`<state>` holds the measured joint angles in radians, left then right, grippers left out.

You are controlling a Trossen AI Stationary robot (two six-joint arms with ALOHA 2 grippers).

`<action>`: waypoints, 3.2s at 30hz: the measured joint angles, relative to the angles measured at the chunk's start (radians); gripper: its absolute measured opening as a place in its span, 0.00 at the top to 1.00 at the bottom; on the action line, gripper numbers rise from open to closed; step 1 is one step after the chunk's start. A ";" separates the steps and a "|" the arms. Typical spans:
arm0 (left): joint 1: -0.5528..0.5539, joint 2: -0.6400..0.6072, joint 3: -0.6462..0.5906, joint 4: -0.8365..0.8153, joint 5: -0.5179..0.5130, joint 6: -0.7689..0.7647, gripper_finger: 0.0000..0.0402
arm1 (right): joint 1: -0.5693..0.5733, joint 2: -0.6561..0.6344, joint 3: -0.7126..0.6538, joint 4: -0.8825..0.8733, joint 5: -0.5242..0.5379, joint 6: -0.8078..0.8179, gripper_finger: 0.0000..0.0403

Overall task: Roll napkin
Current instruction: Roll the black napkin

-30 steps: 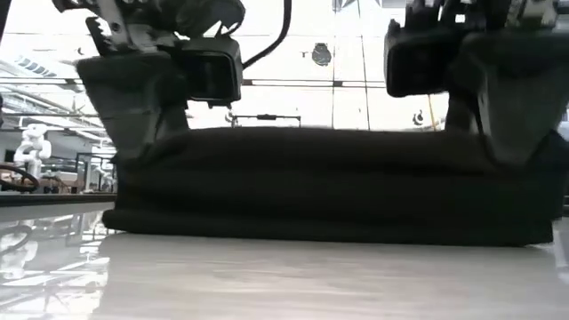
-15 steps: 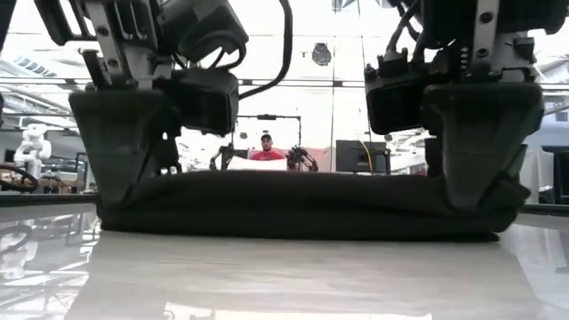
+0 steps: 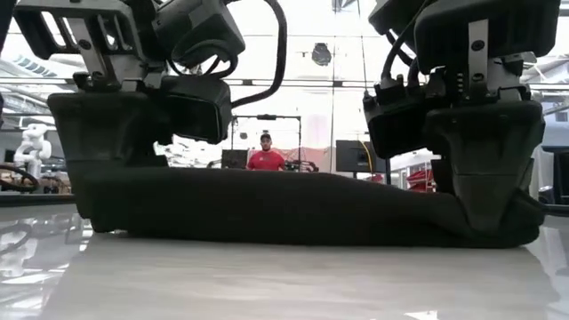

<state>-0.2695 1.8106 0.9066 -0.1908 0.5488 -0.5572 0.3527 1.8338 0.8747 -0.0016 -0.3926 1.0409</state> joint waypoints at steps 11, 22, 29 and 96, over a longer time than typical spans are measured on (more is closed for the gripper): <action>-0.085 -0.107 0.003 0.005 -0.041 0.215 0.65 | -0.015 0.007 0.001 0.039 0.003 0.026 0.98; -0.255 -0.132 0.004 0.005 -0.518 0.446 0.65 | -0.031 0.008 -0.001 0.064 -0.028 0.044 0.98; -0.333 -0.138 0.005 0.000 -0.681 0.466 0.65 | -0.032 0.009 -0.001 0.096 -0.029 0.055 0.98; -0.102 -0.020 -0.032 0.195 -0.155 0.273 0.99 | 0.196 -0.228 0.001 -0.004 0.318 -0.490 0.45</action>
<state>-0.3719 1.7908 0.8749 0.0043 0.3938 -0.2841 0.5486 1.6058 0.8761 -0.0058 -0.0750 0.5507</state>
